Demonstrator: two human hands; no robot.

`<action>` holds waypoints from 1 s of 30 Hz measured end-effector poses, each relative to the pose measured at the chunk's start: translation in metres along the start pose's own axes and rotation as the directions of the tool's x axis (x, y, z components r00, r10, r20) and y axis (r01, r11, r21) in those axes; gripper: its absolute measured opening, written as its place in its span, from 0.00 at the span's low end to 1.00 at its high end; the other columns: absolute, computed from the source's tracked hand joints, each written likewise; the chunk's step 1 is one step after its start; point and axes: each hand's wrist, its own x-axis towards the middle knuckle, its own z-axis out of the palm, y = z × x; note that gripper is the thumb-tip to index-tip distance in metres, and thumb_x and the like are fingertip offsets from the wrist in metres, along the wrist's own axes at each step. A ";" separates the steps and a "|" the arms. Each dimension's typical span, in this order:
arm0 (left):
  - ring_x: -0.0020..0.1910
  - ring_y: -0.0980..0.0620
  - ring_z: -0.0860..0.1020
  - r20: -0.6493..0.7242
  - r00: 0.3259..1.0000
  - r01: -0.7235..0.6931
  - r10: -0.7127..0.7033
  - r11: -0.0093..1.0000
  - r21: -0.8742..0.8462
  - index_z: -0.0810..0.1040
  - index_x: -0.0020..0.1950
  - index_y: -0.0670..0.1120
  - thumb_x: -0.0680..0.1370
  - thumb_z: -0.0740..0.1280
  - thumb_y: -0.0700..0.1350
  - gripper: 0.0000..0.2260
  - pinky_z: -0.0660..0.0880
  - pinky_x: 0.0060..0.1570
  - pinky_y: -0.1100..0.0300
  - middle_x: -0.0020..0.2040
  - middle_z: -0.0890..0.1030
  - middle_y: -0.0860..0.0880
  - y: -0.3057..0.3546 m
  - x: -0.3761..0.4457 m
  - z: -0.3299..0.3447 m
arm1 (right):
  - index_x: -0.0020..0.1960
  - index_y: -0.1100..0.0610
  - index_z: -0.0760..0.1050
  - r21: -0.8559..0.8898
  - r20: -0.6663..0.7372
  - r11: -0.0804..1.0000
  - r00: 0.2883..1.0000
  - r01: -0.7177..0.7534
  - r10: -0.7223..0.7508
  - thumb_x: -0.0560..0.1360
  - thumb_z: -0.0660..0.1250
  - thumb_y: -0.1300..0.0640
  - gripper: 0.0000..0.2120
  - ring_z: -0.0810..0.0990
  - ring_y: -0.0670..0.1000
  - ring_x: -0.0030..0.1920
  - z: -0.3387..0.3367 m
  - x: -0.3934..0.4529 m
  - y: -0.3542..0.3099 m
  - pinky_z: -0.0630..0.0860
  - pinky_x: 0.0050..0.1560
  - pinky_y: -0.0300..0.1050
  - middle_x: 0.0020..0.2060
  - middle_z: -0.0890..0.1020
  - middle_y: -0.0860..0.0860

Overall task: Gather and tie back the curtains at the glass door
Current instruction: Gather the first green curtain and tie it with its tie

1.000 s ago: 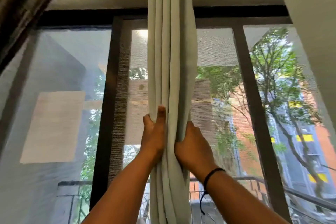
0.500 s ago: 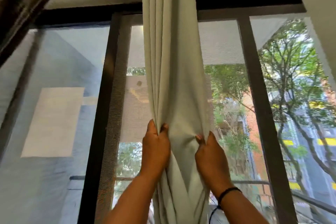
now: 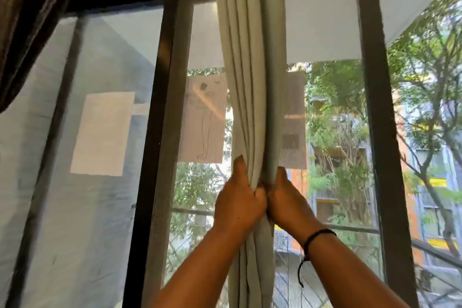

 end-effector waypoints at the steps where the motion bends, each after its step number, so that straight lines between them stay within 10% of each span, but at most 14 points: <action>1: 0.60 0.47 0.75 0.038 0.999 -0.011 0.011 1.000 0.001 0.47 0.77 0.53 0.78 0.62 0.48 0.32 0.73 0.54 0.58 0.66 0.73 0.49 -0.007 -0.010 0.002 | 0.60 0.46 0.65 0.051 0.080 0.998 0.996 0.027 -0.031 0.76 0.55 0.38 0.17 0.80 0.51 0.49 0.007 -0.004 0.004 0.77 0.51 0.52 0.51 0.79 0.49; 4: 0.68 0.50 0.69 0.075 0.997 -0.012 0.011 1.000 0.006 0.44 0.77 0.54 0.79 0.61 0.49 0.33 0.70 0.60 0.58 0.75 0.62 0.51 -0.026 -0.027 0.004 | 0.67 0.45 0.64 0.137 0.210 0.989 0.974 0.062 -0.090 0.79 0.56 0.44 0.18 0.76 0.50 0.60 0.017 -0.017 0.005 0.74 0.61 0.47 0.59 0.75 0.47; 10: 0.77 0.53 0.50 0.071 0.996 -0.058 0.063 0.996 -0.074 0.32 0.72 0.61 0.78 0.56 0.45 0.36 0.55 0.74 0.52 0.78 0.44 0.52 -0.054 -0.044 0.006 | 0.58 0.37 0.66 0.204 0.247 0.978 0.963 0.054 -0.104 0.82 0.54 0.56 0.14 0.72 0.29 0.50 0.035 -0.049 -0.012 0.67 0.47 0.20 0.52 0.74 0.34; 16: 0.74 0.55 0.35 0.150 0.977 -0.138 0.151 0.986 -0.094 0.24 0.64 0.69 0.74 0.53 0.42 0.40 0.42 0.71 0.60 0.71 0.26 0.60 -0.094 -0.078 -0.001 | 0.64 0.48 0.73 -0.127 0.357 0.982 0.930 0.138 -0.084 0.81 0.56 0.57 0.15 0.73 0.41 0.51 0.063 -0.080 -0.009 0.67 0.48 0.32 0.56 0.78 0.44; 20: 0.74 0.58 0.36 0.259 0.948 -0.178 0.183 0.983 -0.044 0.19 0.62 0.68 0.76 0.58 0.50 0.43 0.49 0.73 0.58 0.70 0.25 0.61 -0.142 -0.106 0.003 | 0.61 0.53 0.74 -0.316 0.454 0.945 0.888 0.085 0.072 0.79 0.58 0.62 0.13 0.76 0.46 0.54 0.076 -0.098 0.003 0.69 0.47 0.29 0.58 0.78 0.48; 26: 0.76 0.49 0.51 0.270 0.956 -0.130 0.114 0.991 0.039 0.27 0.71 0.61 0.75 0.56 0.63 0.39 0.49 0.69 0.59 0.78 0.44 0.50 -0.185 -0.148 0.005 | 0.72 0.44 0.58 0.111 0.408 0.932 0.871 -0.345 0.274 0.71 0.68 0.65 0.35 0.75 0.49 0.62 0.111 -0.149 0.016 0.75 0.62 0.49 0.62 0.73 0.46; 30: 0.75 0.54 0.53 0.269 0.963 0.081 0.008 0.945 -0.317 0.41 0.75 0.60 0.70 0.68 0.57 0.43 0.58 0.69 0.63 0.76 0.49 0.59 -0.217 -0.191 0.002 | 0.70 0.46 0.54 0.126 0.471 0.799 0.744 -0.588 0.474 0.77 0.63 0.65 0.30 0.77 0.49 0.50 0.143 -0.206 0.031 0.77 0.40 0.34 0.58 0.74 0.53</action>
